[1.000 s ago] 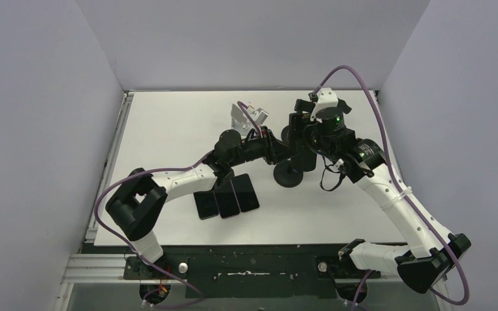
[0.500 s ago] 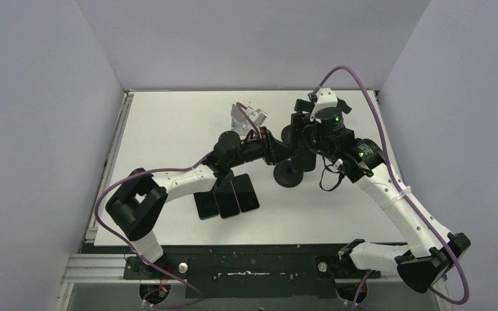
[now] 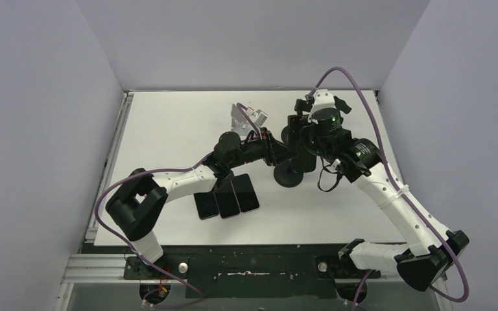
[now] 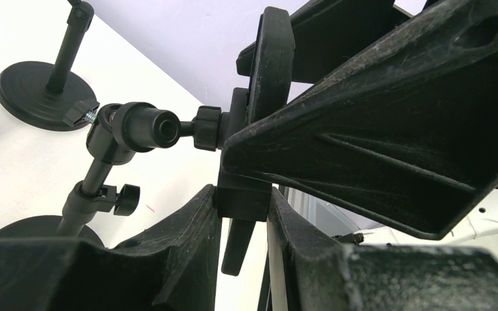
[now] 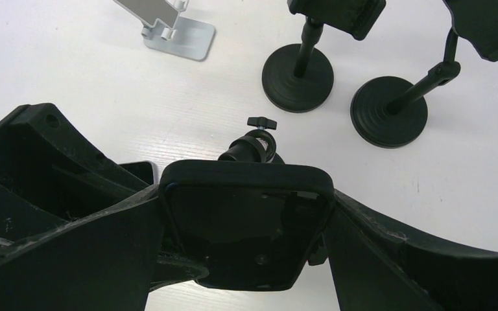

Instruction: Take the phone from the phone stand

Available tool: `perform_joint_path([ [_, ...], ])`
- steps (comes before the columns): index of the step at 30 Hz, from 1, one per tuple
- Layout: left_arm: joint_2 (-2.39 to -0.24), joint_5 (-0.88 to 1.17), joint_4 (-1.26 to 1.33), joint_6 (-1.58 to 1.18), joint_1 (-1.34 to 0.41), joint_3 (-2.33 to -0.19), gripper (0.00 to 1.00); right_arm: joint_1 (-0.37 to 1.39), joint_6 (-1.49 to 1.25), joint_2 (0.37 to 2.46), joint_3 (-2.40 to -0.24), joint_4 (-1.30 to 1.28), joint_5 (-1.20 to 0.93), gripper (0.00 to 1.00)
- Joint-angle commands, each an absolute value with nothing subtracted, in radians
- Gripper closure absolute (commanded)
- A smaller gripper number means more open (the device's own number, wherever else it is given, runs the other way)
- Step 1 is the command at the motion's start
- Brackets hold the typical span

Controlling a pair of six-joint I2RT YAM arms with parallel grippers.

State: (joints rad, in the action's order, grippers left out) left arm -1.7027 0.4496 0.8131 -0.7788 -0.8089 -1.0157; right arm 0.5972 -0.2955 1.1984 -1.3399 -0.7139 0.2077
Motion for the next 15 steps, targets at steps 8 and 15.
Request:
perform_joint_path([
  [8,-1.671,0.438,0.89,-0.792,-0.811,-1.025,1.0,0.62,-0.28,1.206,-1.351,-0.73,0.246,0.38],
  [15,-1.634,0.44,0.963,-0.788,-0.782,-0.951,0.45,0.621,-0.288,1.193,-1.345,-0.713,0.229,0.58],
])
